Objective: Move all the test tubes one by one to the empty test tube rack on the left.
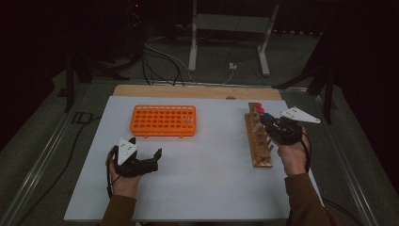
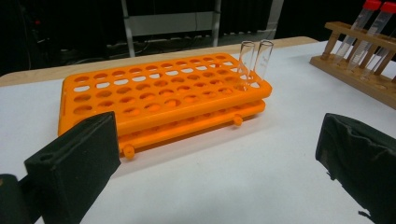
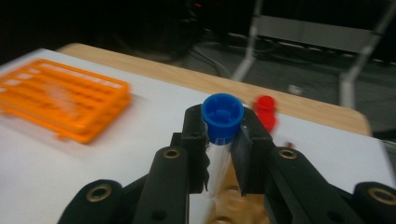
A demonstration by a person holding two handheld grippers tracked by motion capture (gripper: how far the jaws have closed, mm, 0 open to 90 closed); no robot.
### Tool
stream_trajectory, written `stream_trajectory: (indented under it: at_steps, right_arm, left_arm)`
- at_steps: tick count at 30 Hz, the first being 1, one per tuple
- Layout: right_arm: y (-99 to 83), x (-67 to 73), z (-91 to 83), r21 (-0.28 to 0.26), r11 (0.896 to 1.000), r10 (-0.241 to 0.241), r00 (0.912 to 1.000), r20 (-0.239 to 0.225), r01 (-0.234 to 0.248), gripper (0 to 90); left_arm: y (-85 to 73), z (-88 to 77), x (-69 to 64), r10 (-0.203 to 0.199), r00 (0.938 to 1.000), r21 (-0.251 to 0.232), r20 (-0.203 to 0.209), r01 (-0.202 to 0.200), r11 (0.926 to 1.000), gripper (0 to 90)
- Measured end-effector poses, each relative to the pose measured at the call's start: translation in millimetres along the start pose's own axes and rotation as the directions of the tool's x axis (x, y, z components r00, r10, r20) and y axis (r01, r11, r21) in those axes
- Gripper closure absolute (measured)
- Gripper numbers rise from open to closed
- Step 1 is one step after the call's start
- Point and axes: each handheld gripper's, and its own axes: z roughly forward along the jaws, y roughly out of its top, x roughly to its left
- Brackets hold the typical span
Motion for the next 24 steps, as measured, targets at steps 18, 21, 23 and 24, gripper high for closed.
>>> stream_trajectory:
  at_steps: [18, 21, 23, 24]
  right_arm:
    - [-4.0, 67.9, 5.4, 0.027, 0.995, -0.083, 0.9635, -0.255, 0.092, 76.5]
    - [-3.9, 79.1, 9.0, 0.030, 0.993, -0.098, 0.9536, -0.285, 0.111, 76.5]
    - [-3.9, 85.1, 12.2, 0.033, 0.993, -0.095, 0.9482, -0.303, 0.110, 76.5]
    - [-3.8, 88.2, 13.6, 0.035, 0.994, -0.091, 0.9466, -0.309, 0.107, 76.5]
  left_arm:
    - [29.9, 16.1, -44.6, 0.088, 0.9893, -0.041, 0.116, -0.084, 0.9956, 0.6]
    - [34.4, 23.8, -57.1, 0.096, 0.9858, -0.014, 0.138, -0.095, 0.9954, 0.6]
    - [36.9, 28.7, -66.9, 0.102, 0.9822, -0.008, 0.158, -0.102, 0.9948, 0.6]
    - [38.4, 31.3, -71.8, 0.100, 0.9793, -0.001, 0.176, -0.102, 0.9948, 0.7]
